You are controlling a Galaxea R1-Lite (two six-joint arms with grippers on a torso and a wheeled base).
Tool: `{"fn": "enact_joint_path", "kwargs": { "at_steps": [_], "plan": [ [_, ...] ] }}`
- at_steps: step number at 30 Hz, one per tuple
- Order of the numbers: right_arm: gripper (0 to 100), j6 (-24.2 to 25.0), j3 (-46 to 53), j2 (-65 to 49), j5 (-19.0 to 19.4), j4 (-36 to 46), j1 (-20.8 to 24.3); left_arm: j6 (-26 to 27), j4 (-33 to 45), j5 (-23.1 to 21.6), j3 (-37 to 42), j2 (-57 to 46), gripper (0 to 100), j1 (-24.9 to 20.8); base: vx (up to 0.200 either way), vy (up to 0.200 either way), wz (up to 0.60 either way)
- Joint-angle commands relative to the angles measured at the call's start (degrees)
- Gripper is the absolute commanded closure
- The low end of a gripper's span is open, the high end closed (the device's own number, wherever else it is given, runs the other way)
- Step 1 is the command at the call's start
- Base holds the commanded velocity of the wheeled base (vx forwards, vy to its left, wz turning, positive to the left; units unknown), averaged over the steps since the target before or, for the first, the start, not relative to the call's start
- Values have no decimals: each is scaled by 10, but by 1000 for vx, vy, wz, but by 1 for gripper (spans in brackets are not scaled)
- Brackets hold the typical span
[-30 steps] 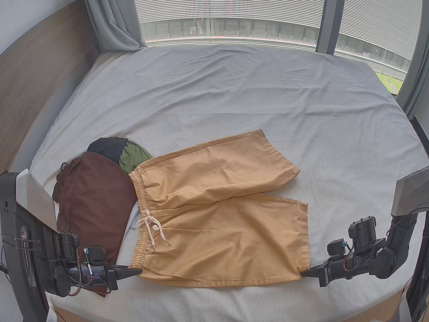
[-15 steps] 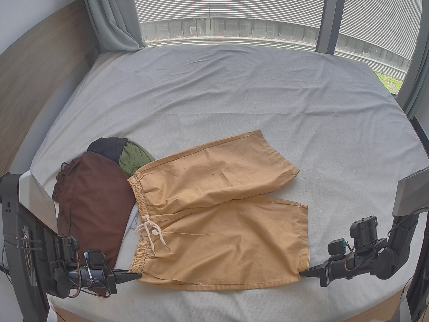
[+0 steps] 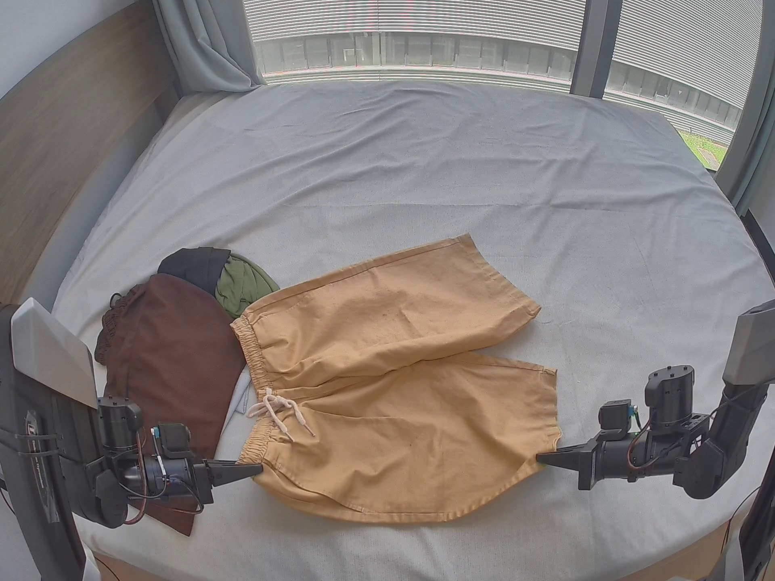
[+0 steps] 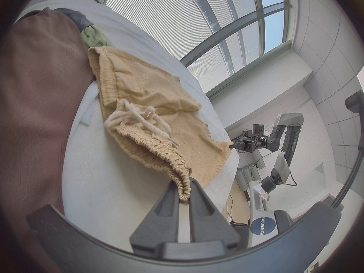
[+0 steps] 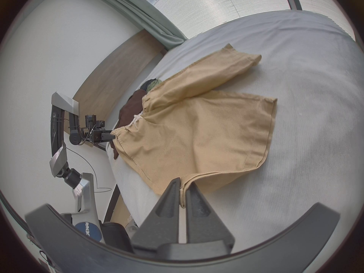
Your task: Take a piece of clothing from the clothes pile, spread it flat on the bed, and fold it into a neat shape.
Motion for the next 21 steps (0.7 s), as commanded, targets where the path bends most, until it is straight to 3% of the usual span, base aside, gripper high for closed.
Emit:
{"fn": "enact_joint_path", "kwargs": {
  "at_steps": [1,21],
  "plan": [
    [100,8,-9,-23,1,-3,2,-15,0,0,-13,-40,100,-10,0,0,0],
    [100,15,-5,-57,1,0,2,-20,0,-2,-103,-31,100,-21,0,0,0]
  ]
}}
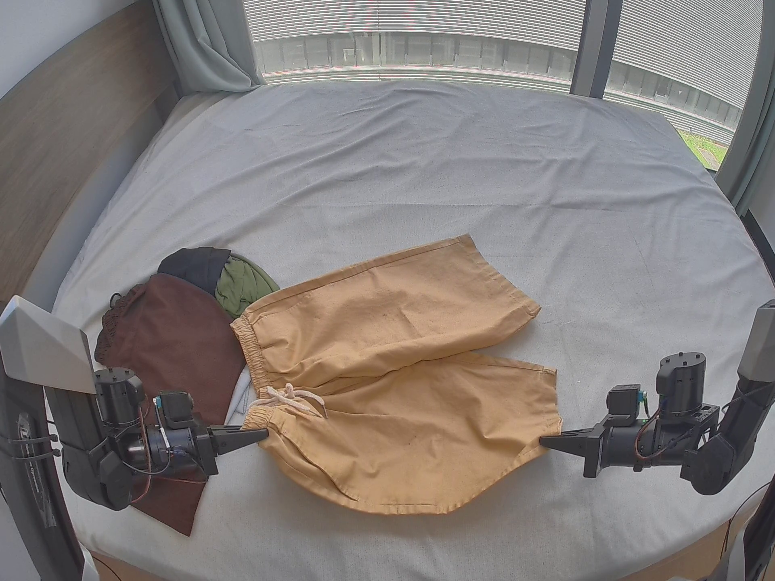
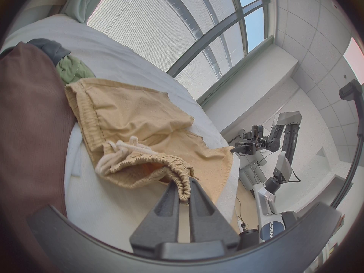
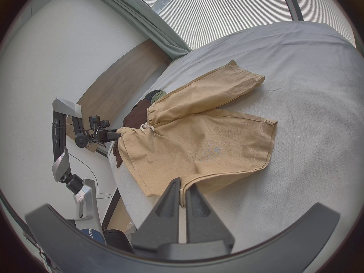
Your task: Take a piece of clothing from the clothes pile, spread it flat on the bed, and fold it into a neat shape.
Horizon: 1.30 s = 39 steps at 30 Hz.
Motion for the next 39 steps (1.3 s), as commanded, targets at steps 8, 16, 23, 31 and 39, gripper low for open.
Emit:
{"fn": "enact_joint_path", "kwargs": {
  "at_steps": [8,16,23,31,39],
  "plan": [
    [100,-1,16,-37,1,6,9,0,-1,0,-41,14,100,2,0,0,0],
    [100,-1,28,-60,1,6,17,0,-1,1,-61,23,100,6,0,0,0],
    [100,-1,33,-80,1,7,18,0,-1,2,-62,23,100,9,0,0,0],
    [100,-1,34,-107,1,7,21,-1,-1,2,-62,20,100,12,0,0,0],
    [100,1,20,-112,1,6,18,-9,-1,6,-77,21,100,16,0,0,0]
  ]
}}
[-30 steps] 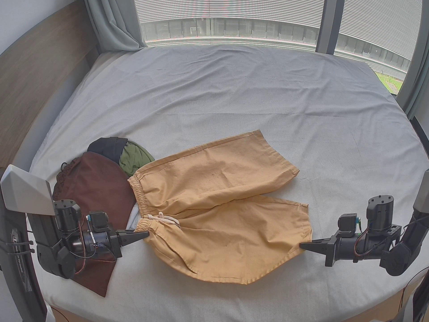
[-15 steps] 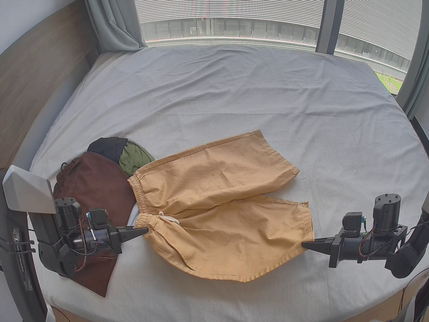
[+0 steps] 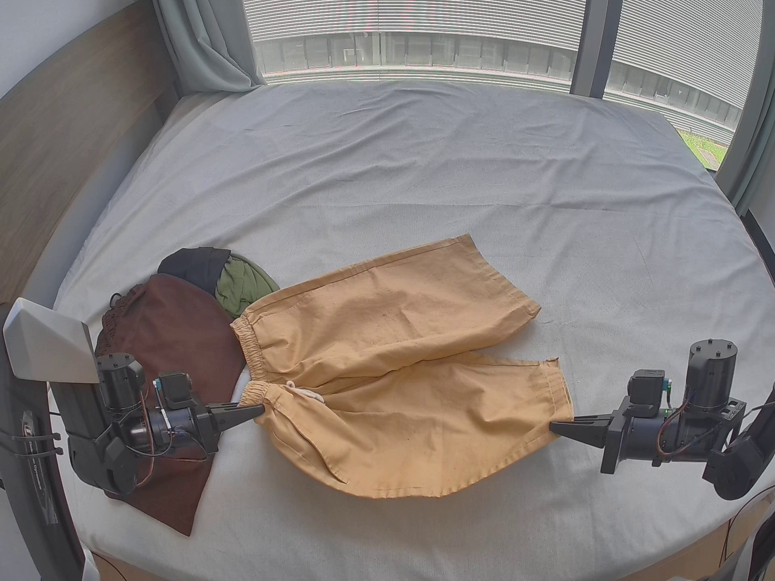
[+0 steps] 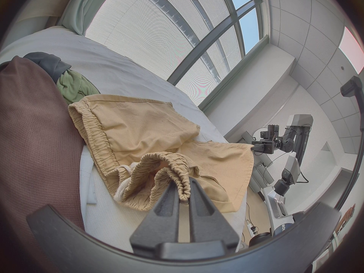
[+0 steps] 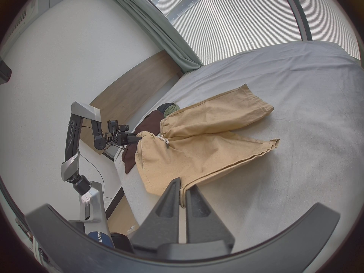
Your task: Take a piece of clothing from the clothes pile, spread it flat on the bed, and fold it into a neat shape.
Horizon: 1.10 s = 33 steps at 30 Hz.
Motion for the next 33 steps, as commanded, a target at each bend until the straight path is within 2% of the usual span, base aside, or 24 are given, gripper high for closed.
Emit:
{"fn": "enact_joint_path", "kwargs": {
  "at_steps": [1,3,9,15,33],
  "plan": [
    [100,1,-6,-4,0,-1,-1,-3,-1,2,-7,1,100,2,0,0,0],
    [100,7,-10,-11,0,-1,0,-24,-1,2,-12,-1,100,11,0,0,0],
    [100,11,-6,-24,0,0,1,-31,0,2,-19,-1,100,14,0,0,0],
    [100,11,-10,-40,0,-1,2,-49,0,31,-29,2,100,14,0,0,0],
    [100,25,-31,-67,0,-1,1,-73,-1,34,-55,-3,100,31,0,0,0]
  ]
}}
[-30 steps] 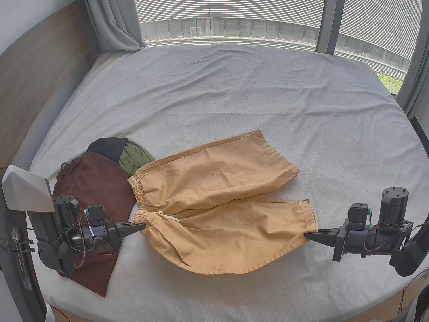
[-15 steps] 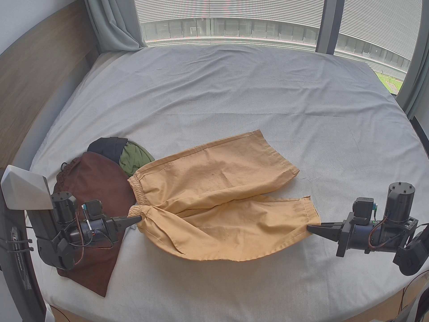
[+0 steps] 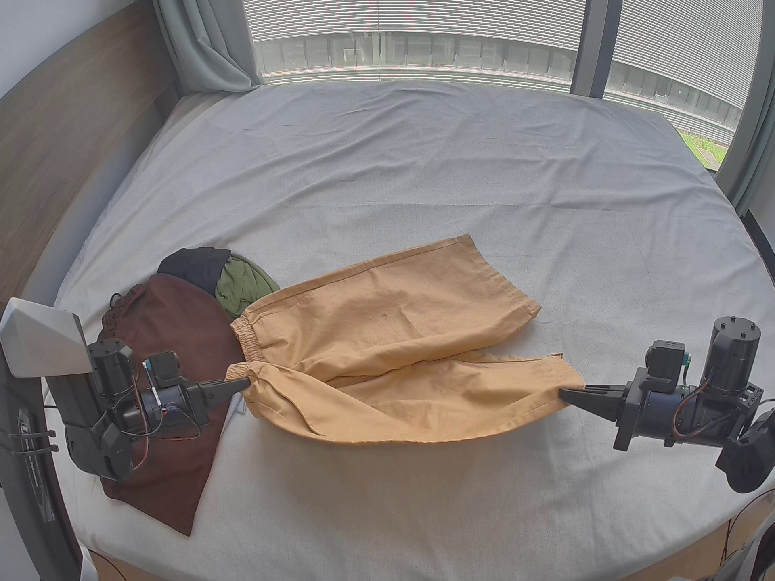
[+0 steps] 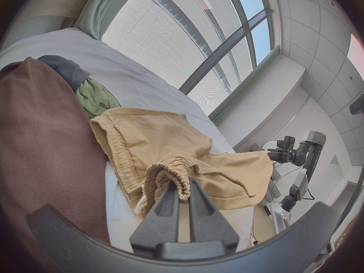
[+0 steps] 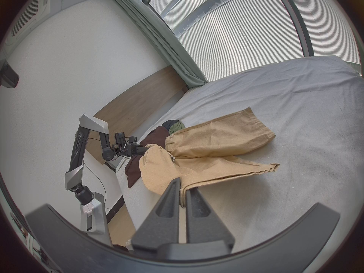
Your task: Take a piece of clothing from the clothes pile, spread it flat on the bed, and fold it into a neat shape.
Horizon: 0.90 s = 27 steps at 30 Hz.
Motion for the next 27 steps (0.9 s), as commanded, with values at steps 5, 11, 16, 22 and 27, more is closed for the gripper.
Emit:
{"fn": "enact_joint_path", "kwargs": {
  "at_steps": [5,11,16,22,27],
  "plan": [
    [100,13,-40,-1,-4,-2,4,-2,-1,2,-19,-1,100,11,0,0,0],
    [100,45,-73,3,-8,-6,11,-26,-1,24,-30,-17,100,11,0,0,0],
    [100,54,-74,2,-16,-7,13,-61,-1,25,-32,-40,100,15,0,0,0],
    [100,54,-74,-2,-16,-7,13,-62,-1,28,-40,-41,100,22,0,0,0],
    [100,54,-74,-5,-17,-8,13,-63,-1,37,-42,-41,100,21,0,0,0]
  ]
}}
